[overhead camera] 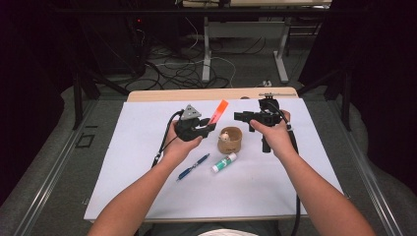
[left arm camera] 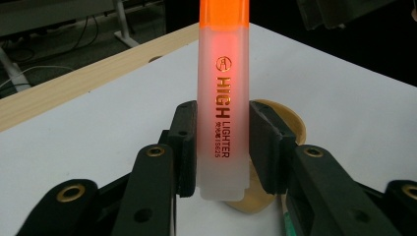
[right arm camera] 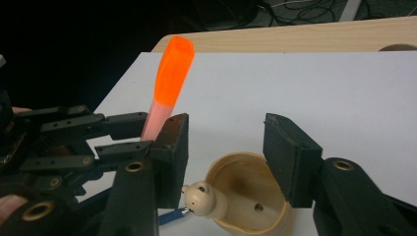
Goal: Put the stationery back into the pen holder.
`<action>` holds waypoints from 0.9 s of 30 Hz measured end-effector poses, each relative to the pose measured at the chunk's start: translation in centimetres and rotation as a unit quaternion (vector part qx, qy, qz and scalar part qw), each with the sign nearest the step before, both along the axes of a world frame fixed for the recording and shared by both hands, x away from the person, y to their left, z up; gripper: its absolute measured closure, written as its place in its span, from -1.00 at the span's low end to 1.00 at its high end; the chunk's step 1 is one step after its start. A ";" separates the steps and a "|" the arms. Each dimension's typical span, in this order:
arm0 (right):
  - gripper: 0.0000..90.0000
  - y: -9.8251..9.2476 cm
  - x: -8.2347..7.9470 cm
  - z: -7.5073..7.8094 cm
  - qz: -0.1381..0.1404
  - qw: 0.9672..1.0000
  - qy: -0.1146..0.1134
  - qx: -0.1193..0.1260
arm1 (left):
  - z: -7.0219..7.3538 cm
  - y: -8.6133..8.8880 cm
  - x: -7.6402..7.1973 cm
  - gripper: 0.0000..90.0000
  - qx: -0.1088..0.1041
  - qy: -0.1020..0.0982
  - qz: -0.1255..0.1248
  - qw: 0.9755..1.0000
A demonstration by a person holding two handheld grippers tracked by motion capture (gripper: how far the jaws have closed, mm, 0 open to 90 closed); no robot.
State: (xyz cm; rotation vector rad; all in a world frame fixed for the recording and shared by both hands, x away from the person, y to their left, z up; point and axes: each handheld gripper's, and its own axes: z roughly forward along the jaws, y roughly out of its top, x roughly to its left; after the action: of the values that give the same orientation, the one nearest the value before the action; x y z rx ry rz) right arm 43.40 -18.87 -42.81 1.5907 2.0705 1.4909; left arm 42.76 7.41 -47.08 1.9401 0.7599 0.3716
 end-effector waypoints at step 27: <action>0.24 1.9 1.8 0.5 0.014 0.998 0.050 0.043 | -1.0 -0.5 -0.9 0.47 -0.009 -0.009 -0.009 1.000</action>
State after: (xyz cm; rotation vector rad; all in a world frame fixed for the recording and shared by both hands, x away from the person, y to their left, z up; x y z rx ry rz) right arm 45.19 -16.96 -42.35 1.7083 2.1153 1.5595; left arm 41.84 6.91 -48.08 1.9226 0.7309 0.3688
